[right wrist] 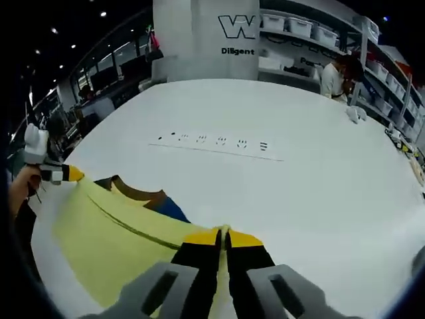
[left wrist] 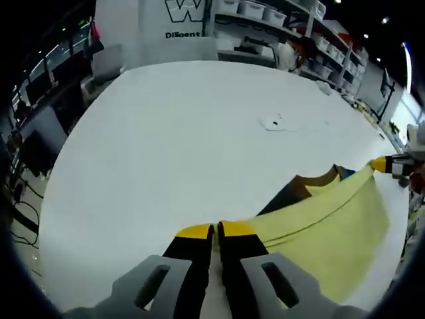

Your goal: Fold the garment on the visible template until the final outline fits inside the template.

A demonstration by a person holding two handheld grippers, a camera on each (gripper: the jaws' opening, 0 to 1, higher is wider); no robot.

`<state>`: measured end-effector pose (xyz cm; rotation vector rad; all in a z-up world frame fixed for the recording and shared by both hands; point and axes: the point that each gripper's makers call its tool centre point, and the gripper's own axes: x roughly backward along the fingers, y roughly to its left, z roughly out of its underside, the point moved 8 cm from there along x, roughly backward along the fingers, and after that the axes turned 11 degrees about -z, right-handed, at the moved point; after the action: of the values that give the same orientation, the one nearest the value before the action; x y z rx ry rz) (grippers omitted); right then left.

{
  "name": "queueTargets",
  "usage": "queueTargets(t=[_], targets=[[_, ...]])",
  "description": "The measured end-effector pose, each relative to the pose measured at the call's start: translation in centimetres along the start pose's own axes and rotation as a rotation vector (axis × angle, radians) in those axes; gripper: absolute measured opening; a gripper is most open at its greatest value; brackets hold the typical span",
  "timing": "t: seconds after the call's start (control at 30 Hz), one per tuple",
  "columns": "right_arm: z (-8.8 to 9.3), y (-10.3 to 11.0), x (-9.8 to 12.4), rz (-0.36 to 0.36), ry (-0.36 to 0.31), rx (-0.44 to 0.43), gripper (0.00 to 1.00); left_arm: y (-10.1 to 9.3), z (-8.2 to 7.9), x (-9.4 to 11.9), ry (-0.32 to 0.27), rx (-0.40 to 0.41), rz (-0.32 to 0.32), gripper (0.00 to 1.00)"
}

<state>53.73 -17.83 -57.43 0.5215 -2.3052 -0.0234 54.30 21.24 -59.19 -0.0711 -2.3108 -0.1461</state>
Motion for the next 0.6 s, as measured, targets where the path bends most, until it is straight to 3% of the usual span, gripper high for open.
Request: queueTargets(t=[0.07,0.1,0.17,0.27,0.4,0.53,0.6], targets=[[-0.3,-0.1,0.3,0.0,-0.007,0.029,0.05,0.2,-0.5,0.0,-0.045,-0.032,-0.011,0.07],[-0.9,-0.2,0.5,-0.001,-0.049,0.072,0.1,0.2,-0.7,0.2,-0.059,-0.051,-0.002,0.08],[-0.9,0.0,0.8,-0.014,-0.054,0.087,0.2,-0.3,-1.1,0.8,-0.131,-0.101,0.055,0.11],[-0.4,0.4,1.1,-0.042,-0.035,0.163,0.35,-0.8,-0.8,1.5,-0.176,-0.231,0.101,0.27],[1.4,0.7,1.0,-0.044,0.037,0.211,0.45,-1.1,0.3,2.0,-0.191,-0.375,0.121,0.41],[2.6,0.8,0.6,-0.036,0.063,0.214,0.48,-1.9,1.1,1.7,-0.185,-0.418,0.202,0.55],[3.0,0.8,0.4,-0.038,0.071,0.211,0.48,-1.9,1.3,1.3,-0.167,-0.45,0.19,0.55]])
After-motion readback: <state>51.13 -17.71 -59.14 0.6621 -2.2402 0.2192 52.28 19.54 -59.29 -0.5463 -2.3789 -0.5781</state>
